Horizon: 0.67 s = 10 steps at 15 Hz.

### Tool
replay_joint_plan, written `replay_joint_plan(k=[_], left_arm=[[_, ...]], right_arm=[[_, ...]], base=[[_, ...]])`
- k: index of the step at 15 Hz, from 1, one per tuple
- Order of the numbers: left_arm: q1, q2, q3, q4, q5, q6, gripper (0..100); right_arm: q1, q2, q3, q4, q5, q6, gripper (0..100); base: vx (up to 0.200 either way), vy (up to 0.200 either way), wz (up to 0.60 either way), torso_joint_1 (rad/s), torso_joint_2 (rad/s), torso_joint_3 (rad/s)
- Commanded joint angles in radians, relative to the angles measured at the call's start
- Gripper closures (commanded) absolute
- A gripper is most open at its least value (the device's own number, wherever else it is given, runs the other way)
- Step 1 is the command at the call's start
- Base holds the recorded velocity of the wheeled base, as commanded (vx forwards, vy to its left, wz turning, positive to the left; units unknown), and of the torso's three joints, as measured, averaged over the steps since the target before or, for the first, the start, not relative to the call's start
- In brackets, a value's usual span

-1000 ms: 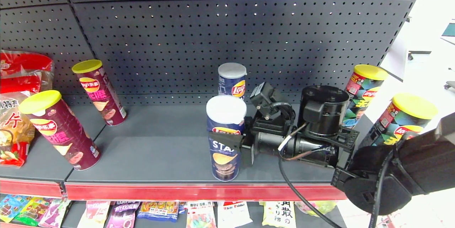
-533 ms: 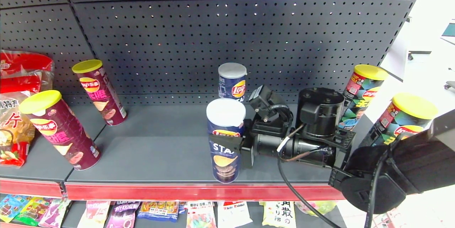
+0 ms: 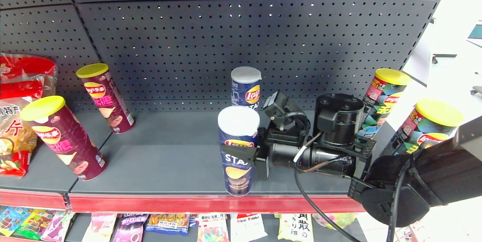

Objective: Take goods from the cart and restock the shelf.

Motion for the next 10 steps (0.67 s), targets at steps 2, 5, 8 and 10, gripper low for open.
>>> replay_joint_plan(k=[2, 5, 8, 10], left_arm=[[0.001, 0.0, 0.0, 0.0, 0.0, 0.0, 0], [0.001, 0.0, 0.0, 0.0, 0.0, 0.0, 0], [0.001, 0.0, 0.0, 0.0, 0.0, 0.0, 0], [0.001, 0.0, 0.0, 0.0, 0.0, 0.0, 0]], right_arm=[[0.001, 0.001, 0.007, -0.001, -0.001, 0.0, 0], [0.0, -0.002, 0.007, -0.001, -0.012, 0.0, 0], [-0.017, -0.052, 0.062, 0.002, -0.053, 0.001, 0], [-0.033, -0.094, 0.098, 0.004, -0.064, 0.006, 0]], base=[[0.0, 0.0, 0.0, 0.0, 0.0, 0.0], [0.0, 0.0, 0.0, 0.0, 0.0, 0.0], [0.0, 0.0, 0.0, 0.0, 0.0, 0.0], [0.0, 0.0, 0.0, 0.0, 0.0, 0.0]])
